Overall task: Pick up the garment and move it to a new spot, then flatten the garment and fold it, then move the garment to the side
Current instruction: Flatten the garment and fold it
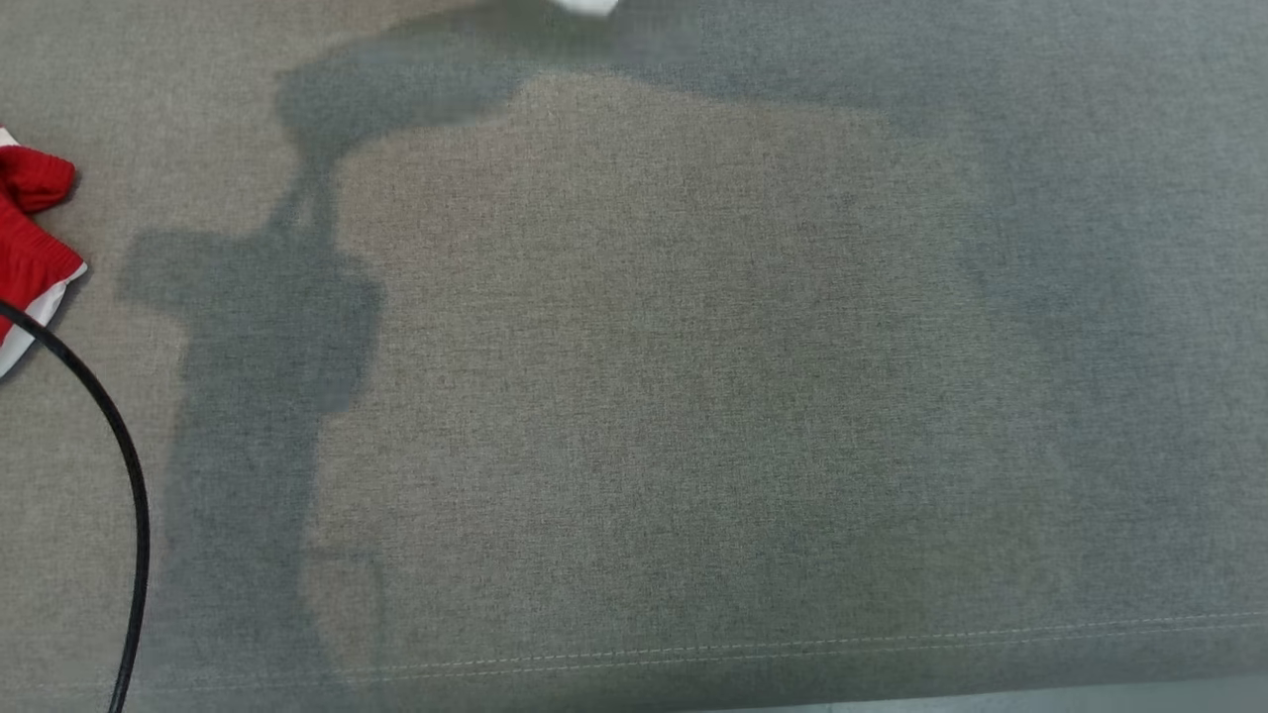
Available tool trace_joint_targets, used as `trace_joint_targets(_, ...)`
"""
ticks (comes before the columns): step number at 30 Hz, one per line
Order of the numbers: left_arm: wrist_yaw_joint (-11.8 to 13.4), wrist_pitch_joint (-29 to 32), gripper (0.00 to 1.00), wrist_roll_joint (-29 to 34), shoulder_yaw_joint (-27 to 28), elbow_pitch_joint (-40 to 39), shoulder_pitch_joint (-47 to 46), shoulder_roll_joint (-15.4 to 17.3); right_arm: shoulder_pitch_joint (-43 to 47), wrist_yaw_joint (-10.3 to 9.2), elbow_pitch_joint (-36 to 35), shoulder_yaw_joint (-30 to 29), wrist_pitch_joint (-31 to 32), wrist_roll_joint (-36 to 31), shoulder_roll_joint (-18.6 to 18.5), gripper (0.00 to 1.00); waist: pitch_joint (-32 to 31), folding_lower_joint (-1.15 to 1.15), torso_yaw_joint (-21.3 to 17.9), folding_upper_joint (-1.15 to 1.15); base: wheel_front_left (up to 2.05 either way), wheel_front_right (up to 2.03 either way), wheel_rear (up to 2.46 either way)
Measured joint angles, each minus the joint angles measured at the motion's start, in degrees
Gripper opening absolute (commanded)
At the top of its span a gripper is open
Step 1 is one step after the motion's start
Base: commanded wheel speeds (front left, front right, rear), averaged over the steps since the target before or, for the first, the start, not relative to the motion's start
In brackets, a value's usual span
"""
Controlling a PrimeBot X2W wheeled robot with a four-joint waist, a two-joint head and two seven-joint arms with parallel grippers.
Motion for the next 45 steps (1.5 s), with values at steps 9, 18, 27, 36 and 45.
trace_joint_targets(9,-2.5,-2.9,0.00,-1.9,-5.4,-8.3,24.2,-7.8,21.3,0.00,-4.4,13.3,0.0,12.7,-10.9,0.00,2.9,0.00,4.1,0.00,0.00,0.00,0.00)
trace_joint_targets(18,-2.5,-2.5,0.00,1.8,-3.3,-16.9,58.9,-12.6,48.7,-0.01,-10.8,16.2,-8.1,23.7,-13.1,0.00,2.2,0.00,5.4,0.00,0.00,0.00,0.00)
trace_joint_targets(27,0.5,-0.1,0.00,1.9,-2.8,-22.3,70.6,-8.1,64.4,-0.01,-18.1,12.5,-14.3,27.2,-15.3,0.00,-2.1,0.00,4.5,0.00,0.00,0.00,0.00)
trace_joint_targets(36,4.8,8.4,0.00,-1.3,-1.0,-33.1,82.2,-3.6,75.7,-0.01,-23.0,6.7,-13.9,30.0,-16.1,0.00,-7.4,0.00,3.1,0.00,0.00,0.00,0.00)
trace_joint_targets(45,6.7,10.7,0.00,-4.1,-1.2,-34.3,87.0,-4.2,81.0,-0.01,-21.0,3.9,-11.2,26.2,-13.1,0.00,-9.1,0.00,3.8,0.00,0.00,0.00,0.00)
